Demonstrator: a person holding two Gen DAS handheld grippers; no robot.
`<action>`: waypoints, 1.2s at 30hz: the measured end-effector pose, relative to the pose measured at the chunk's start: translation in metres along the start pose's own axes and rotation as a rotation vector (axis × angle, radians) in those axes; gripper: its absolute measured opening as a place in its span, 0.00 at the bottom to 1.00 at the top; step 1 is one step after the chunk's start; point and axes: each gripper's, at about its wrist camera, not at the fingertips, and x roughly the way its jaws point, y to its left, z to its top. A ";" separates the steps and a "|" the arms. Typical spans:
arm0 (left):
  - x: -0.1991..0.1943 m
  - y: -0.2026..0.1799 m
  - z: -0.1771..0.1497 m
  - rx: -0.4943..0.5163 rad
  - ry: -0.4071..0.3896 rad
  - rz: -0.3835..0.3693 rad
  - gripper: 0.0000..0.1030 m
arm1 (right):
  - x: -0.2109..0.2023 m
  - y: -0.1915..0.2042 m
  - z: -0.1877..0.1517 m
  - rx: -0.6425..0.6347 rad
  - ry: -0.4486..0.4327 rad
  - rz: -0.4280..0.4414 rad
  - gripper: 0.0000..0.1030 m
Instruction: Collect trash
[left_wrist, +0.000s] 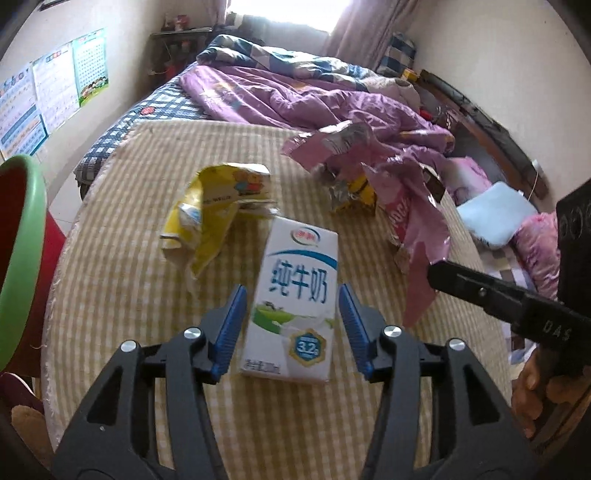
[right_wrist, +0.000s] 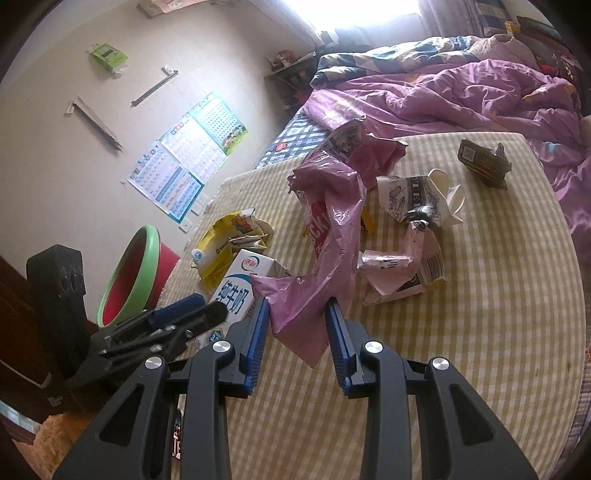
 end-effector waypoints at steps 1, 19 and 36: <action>0.002 -0.001 -0.001 0.000 0.005 0.005 0.48 | 0.001 -0.001 0.000 0.004 0.003 0.000 0.30; 0.020 -0.005 -0.002 -0.011 0.033 0.012 0.54 | 0.008 -0.004 -0.004 -0.001 0.047 0.001 0.43; 0.010 -0.001 -0.008 -0.035 -0.002 0.012 0.50 | 0.019 -0.001 0.003 0.086 0.038 0.000 0.57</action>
